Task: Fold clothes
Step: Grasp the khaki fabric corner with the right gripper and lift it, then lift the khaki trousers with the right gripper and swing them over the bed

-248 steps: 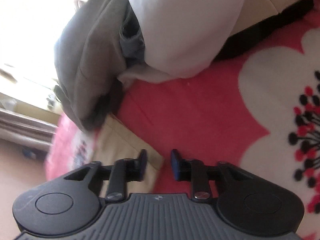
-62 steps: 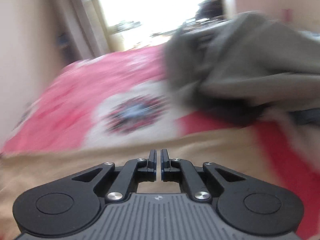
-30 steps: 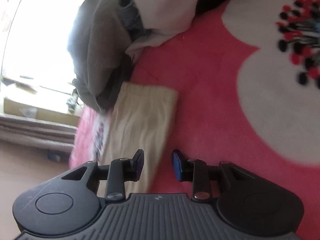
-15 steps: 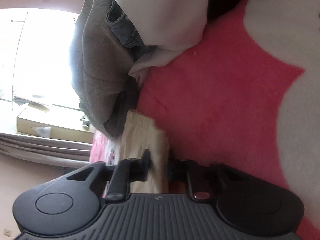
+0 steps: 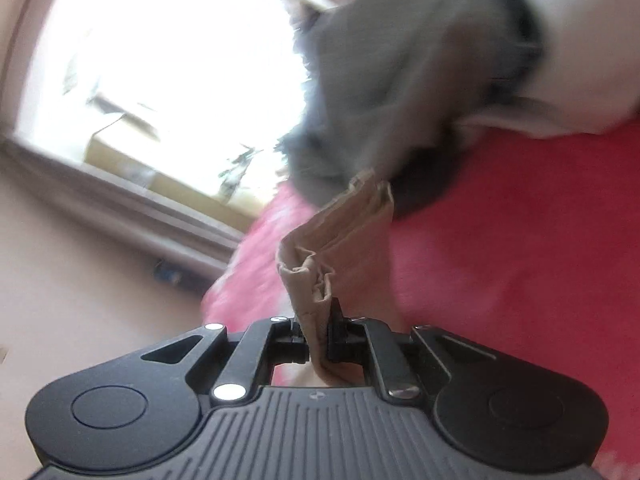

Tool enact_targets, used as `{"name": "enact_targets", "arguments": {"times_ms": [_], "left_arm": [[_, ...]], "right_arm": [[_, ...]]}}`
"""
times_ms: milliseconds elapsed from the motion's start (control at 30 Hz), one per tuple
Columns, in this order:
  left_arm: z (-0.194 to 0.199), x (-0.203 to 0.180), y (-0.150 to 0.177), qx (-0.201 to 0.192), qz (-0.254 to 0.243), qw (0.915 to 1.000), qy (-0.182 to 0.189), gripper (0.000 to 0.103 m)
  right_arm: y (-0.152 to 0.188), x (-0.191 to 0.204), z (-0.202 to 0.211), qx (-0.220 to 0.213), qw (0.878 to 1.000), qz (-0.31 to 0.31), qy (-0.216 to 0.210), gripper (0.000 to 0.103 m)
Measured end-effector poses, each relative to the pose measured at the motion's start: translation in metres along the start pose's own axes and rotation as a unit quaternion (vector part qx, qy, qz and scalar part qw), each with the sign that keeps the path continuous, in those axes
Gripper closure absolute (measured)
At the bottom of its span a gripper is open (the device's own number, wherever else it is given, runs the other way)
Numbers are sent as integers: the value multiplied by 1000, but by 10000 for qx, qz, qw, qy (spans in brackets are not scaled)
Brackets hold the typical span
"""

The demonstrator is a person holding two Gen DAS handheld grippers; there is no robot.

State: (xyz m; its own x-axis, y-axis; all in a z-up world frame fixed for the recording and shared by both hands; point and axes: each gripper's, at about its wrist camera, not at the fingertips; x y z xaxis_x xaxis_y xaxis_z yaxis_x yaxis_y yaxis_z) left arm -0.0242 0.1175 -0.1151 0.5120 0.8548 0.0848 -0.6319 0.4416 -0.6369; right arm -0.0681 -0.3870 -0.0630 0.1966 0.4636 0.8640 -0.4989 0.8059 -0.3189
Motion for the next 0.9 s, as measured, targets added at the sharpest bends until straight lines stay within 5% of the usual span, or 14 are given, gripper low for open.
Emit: {"name": "enact_targets", "arguments": {"times_ms": [333, 667, 900], "left_arm": [[-1, -1, 3, -119, -4, 9999, -37, 19], [-1, 0, 5, -210, -4, 9998, -11, 18], [8, 8, 6, -351, 172, 9992, -12, 21]], "right_arm": [[33, 111, -39, 1061, 9870, 871, -838, 94], [87, 202, -109, 2484, 9531, 985, -1419, 94], [157, 238, -141, 2908, 9289, 874, -2119, 94]]}}
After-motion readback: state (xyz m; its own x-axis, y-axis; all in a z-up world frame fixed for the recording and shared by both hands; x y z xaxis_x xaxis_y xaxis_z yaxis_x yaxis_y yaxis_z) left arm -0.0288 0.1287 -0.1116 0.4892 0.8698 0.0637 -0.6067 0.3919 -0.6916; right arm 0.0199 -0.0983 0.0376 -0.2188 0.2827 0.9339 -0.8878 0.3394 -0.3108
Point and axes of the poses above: each gripper's, at about its wrist camera, not at the fingertips, and z roughly against the way its jaws point, x to its left, y to its underside, and after that the axes turned 6 degrees about -z, right-handed
